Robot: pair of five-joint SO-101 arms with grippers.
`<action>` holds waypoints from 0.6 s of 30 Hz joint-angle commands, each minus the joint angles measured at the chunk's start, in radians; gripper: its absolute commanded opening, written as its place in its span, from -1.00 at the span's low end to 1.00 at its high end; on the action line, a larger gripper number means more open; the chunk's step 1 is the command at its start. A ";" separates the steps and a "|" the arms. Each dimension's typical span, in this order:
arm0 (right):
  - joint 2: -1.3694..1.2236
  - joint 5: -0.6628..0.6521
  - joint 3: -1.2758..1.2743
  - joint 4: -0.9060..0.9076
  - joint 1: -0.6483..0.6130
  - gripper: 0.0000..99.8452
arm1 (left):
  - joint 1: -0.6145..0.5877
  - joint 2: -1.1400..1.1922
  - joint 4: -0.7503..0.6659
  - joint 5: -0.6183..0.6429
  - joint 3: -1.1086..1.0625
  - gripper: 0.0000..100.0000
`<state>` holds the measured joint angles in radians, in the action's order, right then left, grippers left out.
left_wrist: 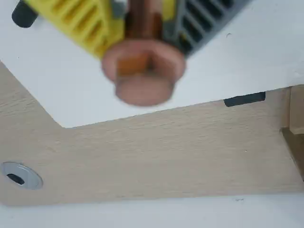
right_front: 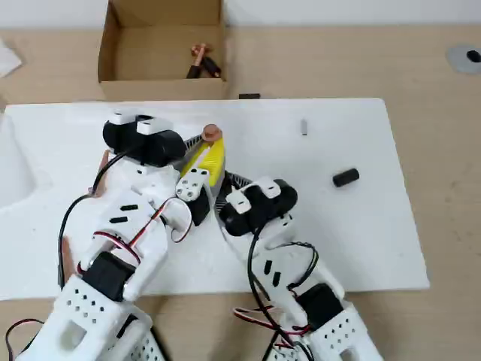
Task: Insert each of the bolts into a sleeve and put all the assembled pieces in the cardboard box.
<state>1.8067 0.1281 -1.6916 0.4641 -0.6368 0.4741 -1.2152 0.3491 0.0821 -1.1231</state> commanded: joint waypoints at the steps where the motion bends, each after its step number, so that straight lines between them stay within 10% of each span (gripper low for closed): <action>1: 0.120 0.011 0.004 -0.003 -0.010 -0.98 | -0.008 -0.008 -0.015 0.002 0.002 -0.99; 18: 0.114 0.006 0.004 -0.002 -0.010 -0.98 | -0.008 -0.012 0.008 0.002 -0.020 -0.87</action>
<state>1.8067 0.1281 -1.6916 0.4657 -0.6368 0.4741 -1.2167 0.3475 0.0821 -1.1508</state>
